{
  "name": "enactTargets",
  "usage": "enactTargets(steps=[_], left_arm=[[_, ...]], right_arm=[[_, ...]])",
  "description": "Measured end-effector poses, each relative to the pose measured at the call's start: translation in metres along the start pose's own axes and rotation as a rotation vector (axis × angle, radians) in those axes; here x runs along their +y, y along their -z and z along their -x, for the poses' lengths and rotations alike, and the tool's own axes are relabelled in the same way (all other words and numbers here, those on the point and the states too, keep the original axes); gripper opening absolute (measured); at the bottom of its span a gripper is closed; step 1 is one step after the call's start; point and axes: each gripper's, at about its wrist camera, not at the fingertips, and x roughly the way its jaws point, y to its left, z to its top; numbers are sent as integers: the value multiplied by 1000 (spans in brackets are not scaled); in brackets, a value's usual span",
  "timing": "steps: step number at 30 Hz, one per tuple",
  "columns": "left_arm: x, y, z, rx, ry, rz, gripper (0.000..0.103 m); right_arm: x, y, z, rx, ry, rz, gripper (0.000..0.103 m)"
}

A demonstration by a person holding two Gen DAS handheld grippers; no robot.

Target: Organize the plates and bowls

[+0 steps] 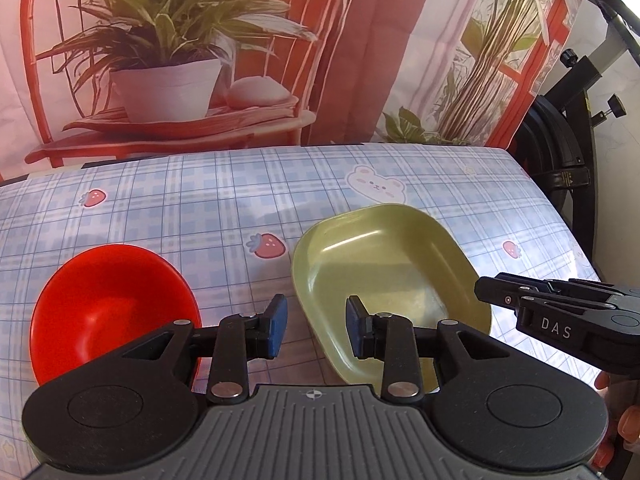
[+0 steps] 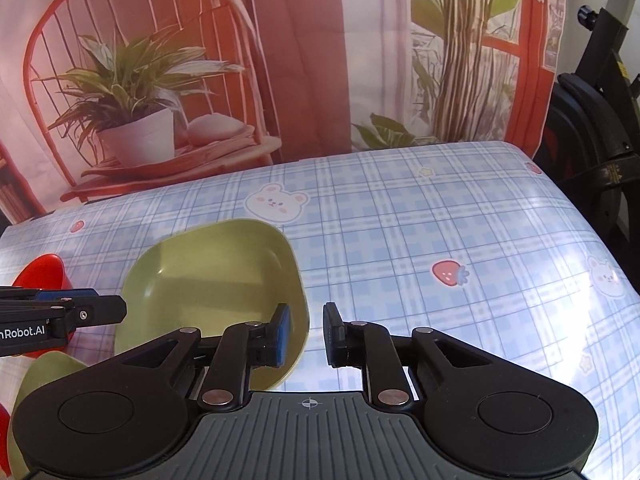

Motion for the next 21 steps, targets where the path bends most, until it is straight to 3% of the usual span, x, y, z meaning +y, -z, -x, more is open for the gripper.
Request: enactTargets(steps=[8, 10, 12, 21], left_arm=[[1, 5, -19, 35, -5, -5, 33], [2, 8, -20, 37, 20, 0, 20], [5, 9, -20, 36, 12, -1, 15], [-5, 0, 11, -28, 20, -41, 13]], right_arm=[[0, 0, -17, 45, -4, 8, 16], [0, 1, -19, 53, -10, 3, 10], [0, 3, -18, 56, -11, 1, 8], [-1, 1, 13, 8, -12, -42, 5]])
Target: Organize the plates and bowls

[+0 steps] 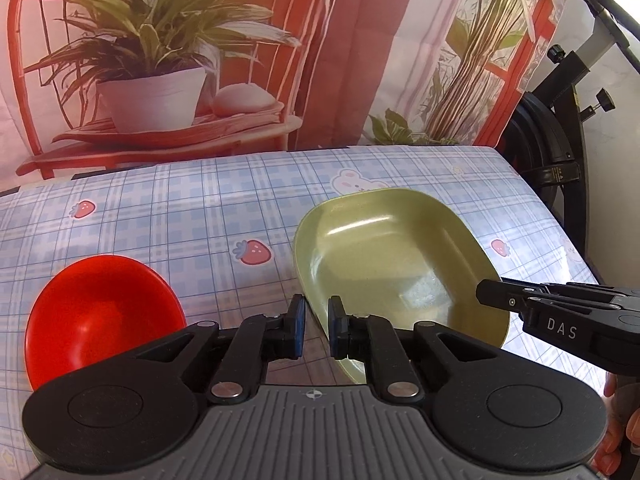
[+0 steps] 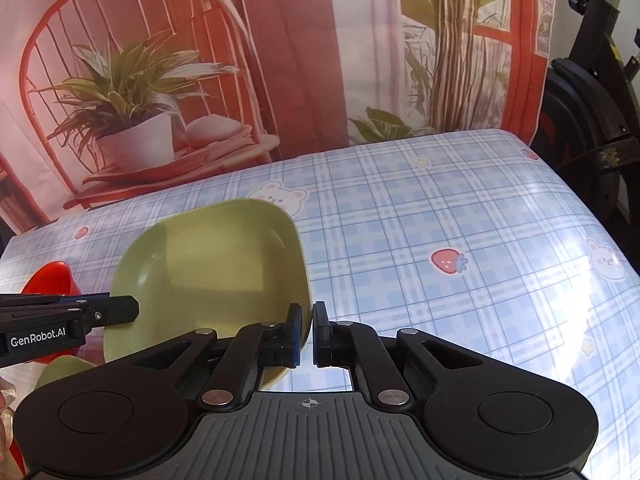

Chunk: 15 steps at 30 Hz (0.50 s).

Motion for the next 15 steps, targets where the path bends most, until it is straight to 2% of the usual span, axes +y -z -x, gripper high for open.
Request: enactTargets(steps=[6, 15], left_arm=[[2, 1, 32, -20, 25, -22, 13], [10, 16, 84, -38, 59, -92, 13]], right_arm=[[10, 2, 38, -41, 3, -18, 5], [40, 24, 98, -100, 23, -54, 5]])
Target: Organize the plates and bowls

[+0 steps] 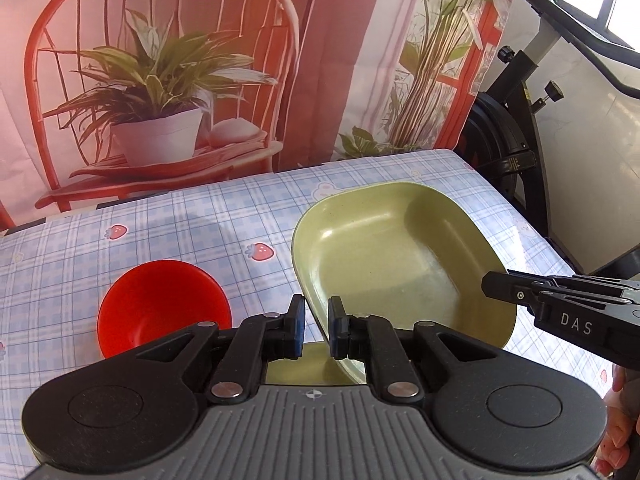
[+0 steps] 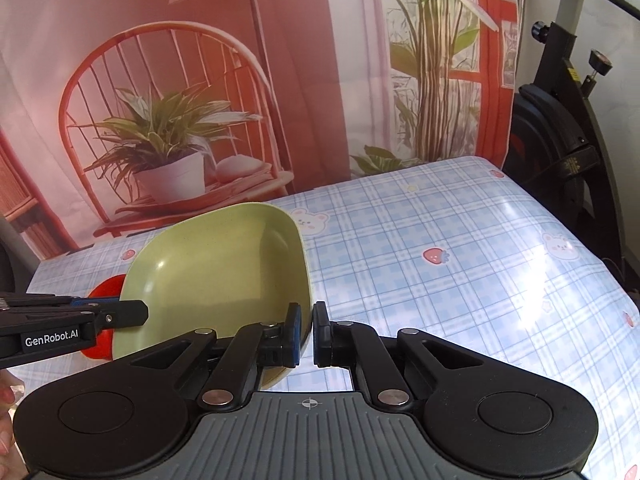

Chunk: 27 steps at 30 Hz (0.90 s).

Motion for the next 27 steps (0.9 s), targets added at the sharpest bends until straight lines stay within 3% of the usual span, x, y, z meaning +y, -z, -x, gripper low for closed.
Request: enactTargets(steps=[15, 27], left_arm=[[-11, 19, 58, -57, 44, -31, 13], [-15, 37, 82, -66, 25, -38, 13]], right_arm=[[37, 13, 87, -82, 63, 86, 6], [45, 27, 115, -88, 42, 106, 7]])
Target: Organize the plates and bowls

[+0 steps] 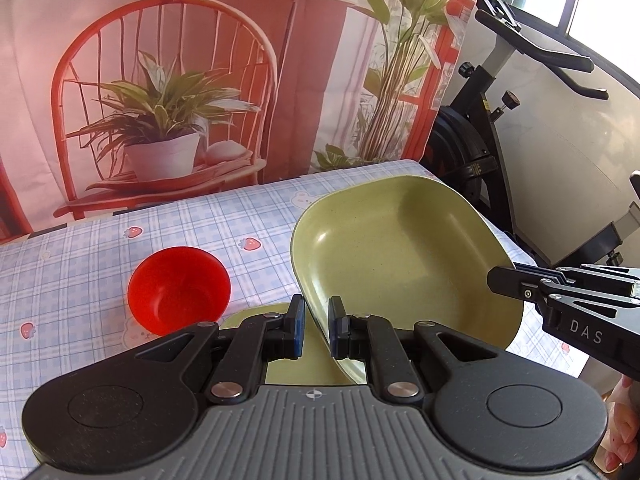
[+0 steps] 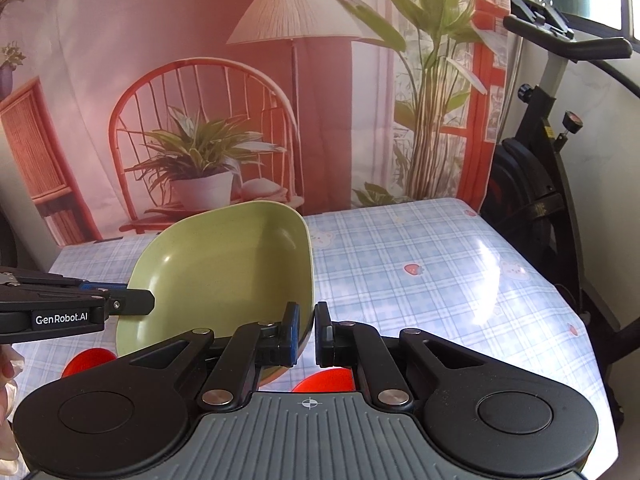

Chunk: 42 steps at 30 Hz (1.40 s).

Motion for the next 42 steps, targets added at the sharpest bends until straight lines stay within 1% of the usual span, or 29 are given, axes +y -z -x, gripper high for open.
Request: enactTargets(steps=[5, 12, 17, 20, 23, 29, 34, 38, 42], left_arm=[[7, 4, 0, 9, -3, 24, 13], [12, 7, -6, 19, 2, 26, 13], [14, 13, -10, 19, 16, 44, 13], [20, 17, -11, 18, 34, 75, 13], [28, 20, -12, 17, 34, 105, 13], [44, 24, -15, 30, 9, 132, 13], [60, 25, -24, 51, -7, 152, 13], [64, 29, -35, 67, -25, 151, 13], [65, 34, -48, 87, -49, 139, 13]], right_arm=[[6, 6, -4, 14, -19, -2, 7], [8, 13, -9, 31, -33, -4, 8], [3, 20, -17, 48, -46, -41, 8], [1, 26, -23, 73, -58, -60, 8], [3, 30, -32, 97, -74, -69, 8], [14, 28, -46, 116, -121, -82, 8], [24, 28, -60, 138, -146, -57, 9], [30, 34, -72, 161, -144, -45, 9], [32, 44, -86, 203, -138, -52, 10]])
